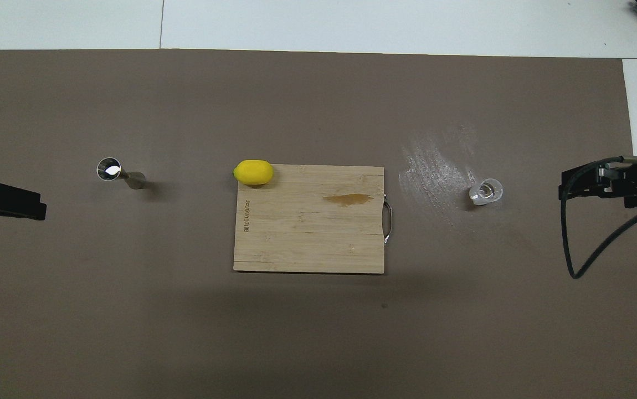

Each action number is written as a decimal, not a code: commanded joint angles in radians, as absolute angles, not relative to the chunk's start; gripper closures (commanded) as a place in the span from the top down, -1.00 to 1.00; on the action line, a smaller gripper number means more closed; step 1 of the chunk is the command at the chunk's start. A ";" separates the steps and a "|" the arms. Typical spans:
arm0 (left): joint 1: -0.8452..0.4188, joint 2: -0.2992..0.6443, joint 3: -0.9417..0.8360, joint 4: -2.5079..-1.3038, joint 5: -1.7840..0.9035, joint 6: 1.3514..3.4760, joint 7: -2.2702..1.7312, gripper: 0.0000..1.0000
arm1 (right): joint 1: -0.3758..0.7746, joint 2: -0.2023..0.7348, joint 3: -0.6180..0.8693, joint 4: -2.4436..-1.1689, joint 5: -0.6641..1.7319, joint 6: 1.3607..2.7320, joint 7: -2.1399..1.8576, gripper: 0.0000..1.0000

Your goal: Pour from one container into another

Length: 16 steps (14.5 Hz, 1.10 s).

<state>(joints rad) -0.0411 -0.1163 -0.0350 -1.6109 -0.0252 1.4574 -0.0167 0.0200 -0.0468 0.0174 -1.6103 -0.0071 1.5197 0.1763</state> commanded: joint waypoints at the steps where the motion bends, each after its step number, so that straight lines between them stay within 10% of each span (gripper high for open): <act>1: -0.052 -0.114 -0.023 -1.592 -0.009 1.439 -0.012 1.00 | 0.014 -0.075 0.021 -1.644 -0.002 1.525 0.158 1.00; 16: 0.000 -0.147 -0.025 -1.697 -0.058 1.506 -0.012 1.00 | 0.011 -0.078 0.021 -1.651 -0.002 1.526 0.156 1.00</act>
<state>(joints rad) -0.0397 -0.1205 -0.0272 -1.6470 -0.0294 1.4796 -0.0176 0.0200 -0.0523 0.0174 -1.6184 -0.0070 1.5197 0.1763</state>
